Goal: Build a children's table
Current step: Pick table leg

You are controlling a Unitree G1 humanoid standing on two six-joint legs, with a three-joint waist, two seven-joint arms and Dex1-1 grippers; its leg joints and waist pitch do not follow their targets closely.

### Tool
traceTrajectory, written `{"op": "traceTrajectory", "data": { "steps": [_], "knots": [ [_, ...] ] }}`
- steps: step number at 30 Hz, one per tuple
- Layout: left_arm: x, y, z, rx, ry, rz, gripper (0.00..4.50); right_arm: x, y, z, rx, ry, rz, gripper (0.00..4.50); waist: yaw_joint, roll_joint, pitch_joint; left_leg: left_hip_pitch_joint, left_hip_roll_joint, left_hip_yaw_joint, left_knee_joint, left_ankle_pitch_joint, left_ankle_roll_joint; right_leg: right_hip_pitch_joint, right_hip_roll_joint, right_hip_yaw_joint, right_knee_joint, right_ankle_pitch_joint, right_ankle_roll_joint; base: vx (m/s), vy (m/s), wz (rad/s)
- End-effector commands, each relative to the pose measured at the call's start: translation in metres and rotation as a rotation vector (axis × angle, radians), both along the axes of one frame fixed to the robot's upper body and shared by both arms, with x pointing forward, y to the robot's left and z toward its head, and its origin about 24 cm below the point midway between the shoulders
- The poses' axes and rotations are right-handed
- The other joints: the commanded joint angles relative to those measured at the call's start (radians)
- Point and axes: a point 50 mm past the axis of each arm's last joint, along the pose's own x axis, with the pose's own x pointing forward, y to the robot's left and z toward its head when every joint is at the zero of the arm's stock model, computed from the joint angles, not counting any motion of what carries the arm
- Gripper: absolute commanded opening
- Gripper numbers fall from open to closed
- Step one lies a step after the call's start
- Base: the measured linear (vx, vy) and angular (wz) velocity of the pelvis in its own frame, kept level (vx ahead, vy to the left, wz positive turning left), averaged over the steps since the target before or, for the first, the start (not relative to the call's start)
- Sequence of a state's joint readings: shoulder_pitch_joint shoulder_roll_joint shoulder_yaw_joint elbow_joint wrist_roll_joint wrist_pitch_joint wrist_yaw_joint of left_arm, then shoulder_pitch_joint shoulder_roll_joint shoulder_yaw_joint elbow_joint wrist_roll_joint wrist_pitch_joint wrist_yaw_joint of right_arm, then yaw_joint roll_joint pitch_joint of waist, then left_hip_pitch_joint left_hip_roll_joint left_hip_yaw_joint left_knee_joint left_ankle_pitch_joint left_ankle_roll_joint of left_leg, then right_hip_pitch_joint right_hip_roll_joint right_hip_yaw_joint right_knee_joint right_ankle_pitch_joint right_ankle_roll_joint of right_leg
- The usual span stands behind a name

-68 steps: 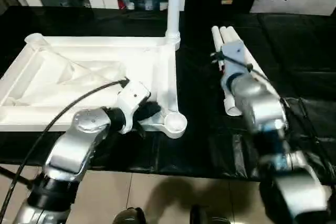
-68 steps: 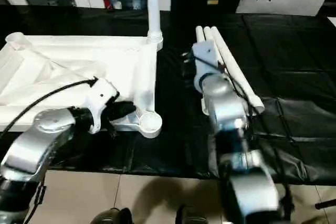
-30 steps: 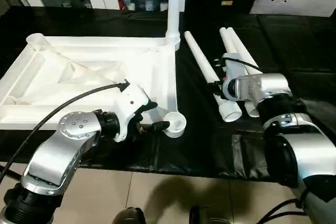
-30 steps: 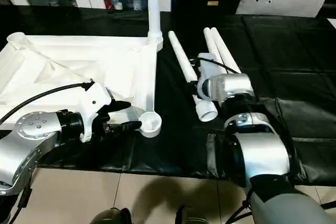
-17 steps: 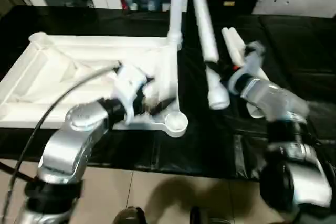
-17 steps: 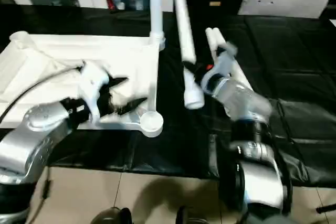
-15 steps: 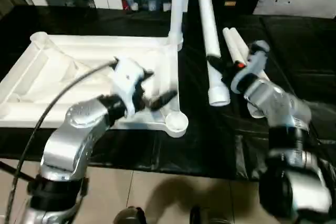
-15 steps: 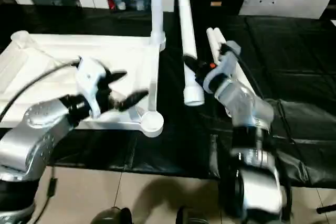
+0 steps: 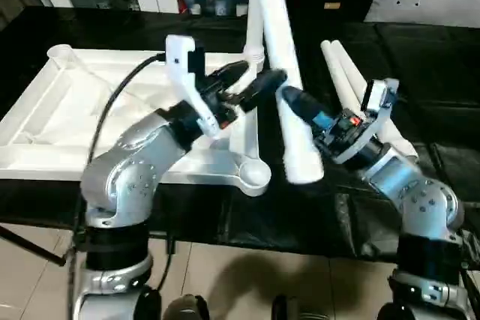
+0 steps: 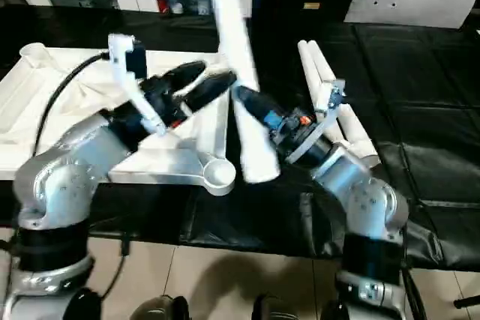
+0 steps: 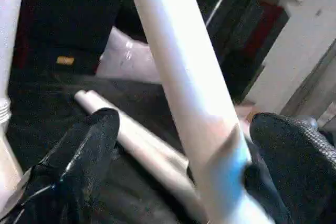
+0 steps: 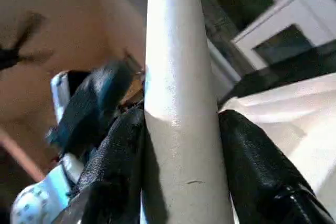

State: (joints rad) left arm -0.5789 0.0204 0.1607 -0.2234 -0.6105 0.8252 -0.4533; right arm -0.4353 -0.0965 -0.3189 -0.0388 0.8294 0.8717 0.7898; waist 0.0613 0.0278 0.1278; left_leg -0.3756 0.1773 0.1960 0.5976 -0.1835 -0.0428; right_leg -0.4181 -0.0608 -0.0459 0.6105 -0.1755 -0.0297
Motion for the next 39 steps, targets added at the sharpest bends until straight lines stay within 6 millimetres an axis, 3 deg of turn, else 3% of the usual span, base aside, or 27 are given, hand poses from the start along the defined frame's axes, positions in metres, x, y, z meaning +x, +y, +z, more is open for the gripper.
{"op": "traceTrajectory", "data": {
  "steps": [1,4,10,11,14,17,21,27,39],
  "knots": [
    [0.000,-0.001,0.006,-0.049,0.011,-0.021,4.50,-0.007,0.005,0.004,-0.005,-0.032,0.048,1.79,0.007,-0.010,-0.096,0.006,0.035,-0.022,-0.054,-0.061,0.070,0.063,-0.066,0.041,-0.076,-0.213,-0.192,0.000,0.000,0.00],
    [-0.001,-0.003,0.011,-0.098,0.017,-0.045,4.50,-0.009,0.008,0.002,-0.050,-0.045,0.054,1.79,0.007,-0.011,-0.098,0.002,0.035,-0.023,-0.053,-0.042,0.079,0.064,-0.066,0.040,-0.072,-0.172,-0.201,0.000,0.000,0.00],
    [-0.003,-0.004,0.005,-0.062,0.042,-0.044,4.14,-0.001,0.020,-0.004,-0.288,-0.145,-0.108,1.78,0.004,-0.010,-0.095,0.002,0.036,-0.025,-0.054,-0.059,0.062,0.060,-0.069,0.039,-0.077,-0.218,-0.168,0.000,0.000,0.00],
    [0.001,-0.004,-0.002,-0.022,0.077,0.014,4.14,-0.002,0.029,-0.005,-0.388,-0.240,-0.173,1.78,0.003,-0.010,-0.095,0.001,0.038,-0.026,-0.054,-0.059,0.055,0.058,-0.069,0.039,-0.077,-0.222,-0.162,0.000,0.000,0.00],
    [0.005,-0.006,-0.010,0.021,0.113,0.092,4.14,-0.007,0.043,-0.006,-0.453,-0.371,-0.215,1.78,0.000,-0.009,-0.093,0.000,0.040,-0.026,-0.053,-0.067,0.051,0.055,-0.070,0.041,-0.077,-0.212,-0.156,0.000,0.000,0.00],
    [0.006,-0.010,-0.013,0.008,0.132,0.152,4.14,-0.008,0.051,-0.011,-0.515,-0.408,-0.304,1.78,-0.001,-0.010,-0.092,-0.004,0.040,-0.028,-0.054,-0.054,0.071,0.058,-0.068,0.040,-0.070,-0.156,-0.174,0.000,0.000,0.00],
    [0.010,-0.012,-0.015,-0.020,0.161,0.256,4.14,-0.007,0.055,-0.015,-0.582,-0.473,-0.411,1.78,-0.003,-0.011,-0.089,-0.003,0.040,-0.028,-0.055,-0.092,0.074,0.059,-0.069,0.041,-0.076,-0.191,-0.175,0.000,0.000,0.00],
    [0.010,-0.019,-0.015,-0.023,0.162,0.307,4.14,-0.007,0.056,-0.018,-0.621,-0.559,-0.537,1.78,-0.009,-0.014,-0.085,-0.005,0.037,-0.028,-0.056,-0.117,0.077,0.056,-0.066,0.040,-0.082,-0.231,-0.142,0.000,0.000,0.00],
    [0.011,-0.021,-0.022,0.006,0.157,0.338,4.14,-0.006,0.060,-0.022,-0.628,-0.618,-0.584,1.78,-0.024,-0.011,-0.084,-0.007,0.037,-0.030,-0.055,-0.129,0.104,0.058,-0.063,0.038,-0.078,-0.192,-0.163,0.000,0.000,0.00]
  ]
}}
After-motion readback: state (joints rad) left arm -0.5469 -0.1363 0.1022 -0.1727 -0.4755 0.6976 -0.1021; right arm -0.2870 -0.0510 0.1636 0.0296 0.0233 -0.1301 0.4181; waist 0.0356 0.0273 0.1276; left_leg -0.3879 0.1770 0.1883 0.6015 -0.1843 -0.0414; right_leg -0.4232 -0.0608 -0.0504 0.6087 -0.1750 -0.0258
